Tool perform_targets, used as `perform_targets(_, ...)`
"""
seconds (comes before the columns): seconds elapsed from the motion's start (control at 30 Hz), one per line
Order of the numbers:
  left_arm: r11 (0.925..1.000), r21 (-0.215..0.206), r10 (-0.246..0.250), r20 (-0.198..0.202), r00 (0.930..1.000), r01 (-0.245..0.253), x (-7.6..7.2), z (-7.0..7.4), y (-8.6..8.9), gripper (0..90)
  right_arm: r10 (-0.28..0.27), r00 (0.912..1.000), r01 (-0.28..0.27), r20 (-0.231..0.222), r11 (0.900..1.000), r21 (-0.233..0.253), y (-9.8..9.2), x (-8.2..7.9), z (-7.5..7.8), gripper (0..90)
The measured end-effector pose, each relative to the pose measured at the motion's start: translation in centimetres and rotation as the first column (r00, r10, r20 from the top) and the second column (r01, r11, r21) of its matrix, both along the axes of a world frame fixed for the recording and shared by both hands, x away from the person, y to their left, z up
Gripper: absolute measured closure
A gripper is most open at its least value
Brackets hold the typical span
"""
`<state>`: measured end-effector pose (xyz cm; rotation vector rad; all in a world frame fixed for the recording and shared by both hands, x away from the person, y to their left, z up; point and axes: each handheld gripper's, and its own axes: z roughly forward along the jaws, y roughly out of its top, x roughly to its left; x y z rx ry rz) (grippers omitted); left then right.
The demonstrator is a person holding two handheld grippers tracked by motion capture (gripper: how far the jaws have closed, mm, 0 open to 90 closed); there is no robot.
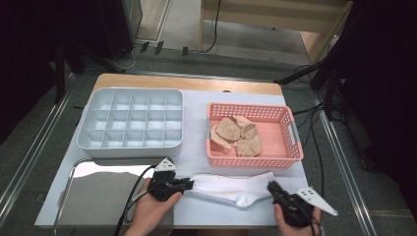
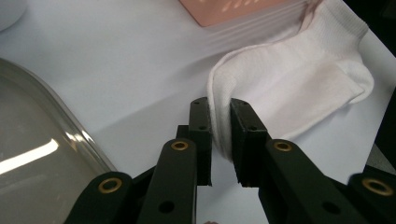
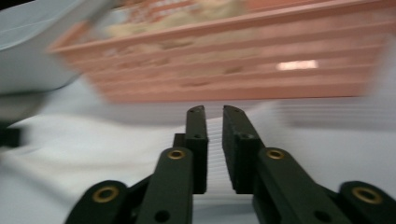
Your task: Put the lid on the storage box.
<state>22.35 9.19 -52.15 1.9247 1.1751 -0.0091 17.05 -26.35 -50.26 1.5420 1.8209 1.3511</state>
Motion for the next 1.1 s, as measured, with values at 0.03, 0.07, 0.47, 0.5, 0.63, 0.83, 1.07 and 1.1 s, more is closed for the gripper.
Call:
perform_targets(0.03,1.0,0.003,0.0,0.002,1.0,0.0,0.0,0.0,0.0,77.9,0.054,0.9985,-0.054,-0.007,0.999,0.0,1.3,-0.1,-0.2,83.8)
perform_targets(0.07,0.9999,0.01,0.002,0.003,1.0,-0.002,0.0,0.0,-0.1,76.1,0.097,0.9952,-0.097,-0.018,0.995,-0.006,2.6,-0.1,-0.5,83.8)
perform_targets(0.47,0.999,0.044,0.009,-0.002,1.0,-0.009,0.1,-0.3,0.0,77.5,0.207,0.9736,-0.22,-0.096,0.962,-0.163,6.2,-1.1,-3.2,79.1)
perform_targets(0.5,0.999,0.045,0.009,-0.003,1.0,-0.008,0.1,-0.3,0.0,77.4,0.208,0.9736,-0.22,-0.094,0.964,-0.147,5.8,-1.4,-3.2,79.7)
perform_targets(0.63,0.9988,0.047,0.013,0.001,0.9999,-0.013,0.2,-0.3,0.1,76.8,0.186,0.977,-0.2,-0.104,0.97,-0.141,4.7,-1.8,-2.9,80.2)
perform_targets(0.83,0.999,0.04,0.02,0.001,0.9998,-0.02,0.2,-0.4,0.1,76.4,0.164,0.9796,-0.18,-0.116,0.973,-0.146,3.2,-1.5,-2.8,81.0)
perform_targets(1.07,0.9989,0.045,0.015,0.006,0.9999,-0.016,0.2,-0.4,0.1,73.9,0.117,0.9791,-0.135,-0.166,0.986,-0.102,0.2,-1.3,-2.6,77.5)
perform_targets(1.1,0.9989,0.045,0.015,0.006,0.9999,-0.016,0.2,-0.4,0.1,73.0,0.117,0.9791,-0.135,-0.166,0.986,-0.102,0.2,-1.3,-2.6,77.5)
